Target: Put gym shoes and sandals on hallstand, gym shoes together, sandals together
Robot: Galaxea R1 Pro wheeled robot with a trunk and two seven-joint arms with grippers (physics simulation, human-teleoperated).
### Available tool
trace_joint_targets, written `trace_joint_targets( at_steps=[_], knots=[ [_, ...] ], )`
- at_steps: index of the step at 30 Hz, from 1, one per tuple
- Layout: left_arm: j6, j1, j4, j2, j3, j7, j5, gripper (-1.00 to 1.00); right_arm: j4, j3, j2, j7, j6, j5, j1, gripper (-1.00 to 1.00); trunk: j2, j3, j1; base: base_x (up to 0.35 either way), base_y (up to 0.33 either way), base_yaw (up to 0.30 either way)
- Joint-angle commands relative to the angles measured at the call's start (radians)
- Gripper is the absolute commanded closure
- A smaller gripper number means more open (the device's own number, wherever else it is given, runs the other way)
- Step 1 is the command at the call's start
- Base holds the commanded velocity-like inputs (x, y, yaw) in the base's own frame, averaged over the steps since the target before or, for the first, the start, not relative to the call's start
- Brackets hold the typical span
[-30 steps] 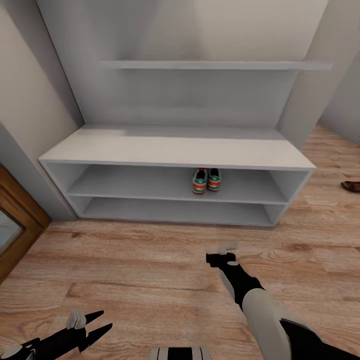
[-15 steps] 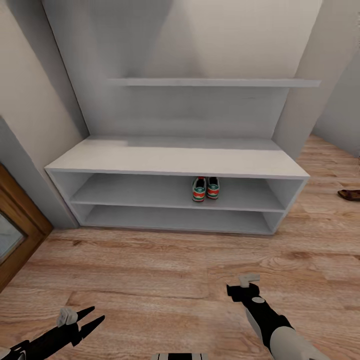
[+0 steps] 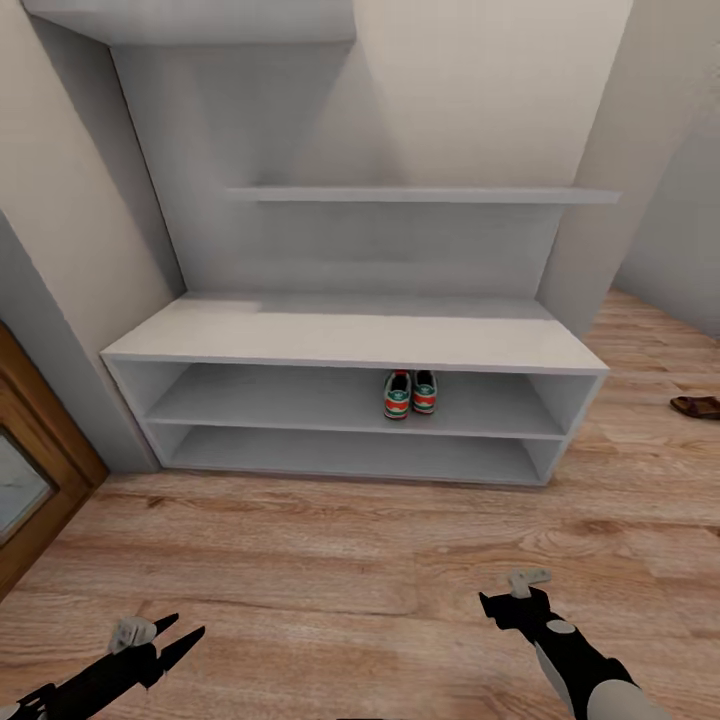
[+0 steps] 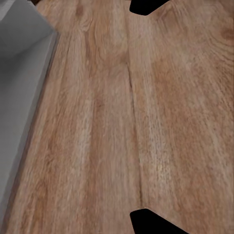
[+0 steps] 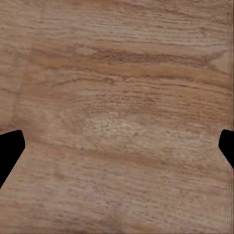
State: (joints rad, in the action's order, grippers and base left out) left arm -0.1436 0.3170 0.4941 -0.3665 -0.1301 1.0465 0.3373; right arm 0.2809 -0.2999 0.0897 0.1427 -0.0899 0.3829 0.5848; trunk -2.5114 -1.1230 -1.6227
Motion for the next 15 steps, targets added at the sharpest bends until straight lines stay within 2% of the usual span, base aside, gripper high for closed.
trace_joint_targets(
  at_steps=[1, 8, 15],
  knots=[
    [-0.007, 0.001, -0.001, 0.001, 0.000, -0.005, 0.001, -1.00, 0.000, -0.008, 0.002, 0.008, -0.007, 0.007, 0.000, -1.00, 0.000, 0.003, 0.001, 0.000, 0.000, 0.000],
    [-0.008, 0.001, -0.003, 0.002, 0.000, -0.039, 0.000, -1.00, 0.000, -0.009, 0.010, 0.010, -0.018, 0.007, -0.003, -1.00, 0.002, 0.030, 0.004, 0.000, 0.000, 0.000],
    [-0.015, 0.001, -0.063, 0.002, -0.002, -0.126, 0.002, -1.00, 0.000, -0.009, 0.013, 0.009, -0.022, 0.008, -0.012, -1.00, 0.003, 0.057, 0.007, 0.000, 0.000, 0.000]
  ],
)
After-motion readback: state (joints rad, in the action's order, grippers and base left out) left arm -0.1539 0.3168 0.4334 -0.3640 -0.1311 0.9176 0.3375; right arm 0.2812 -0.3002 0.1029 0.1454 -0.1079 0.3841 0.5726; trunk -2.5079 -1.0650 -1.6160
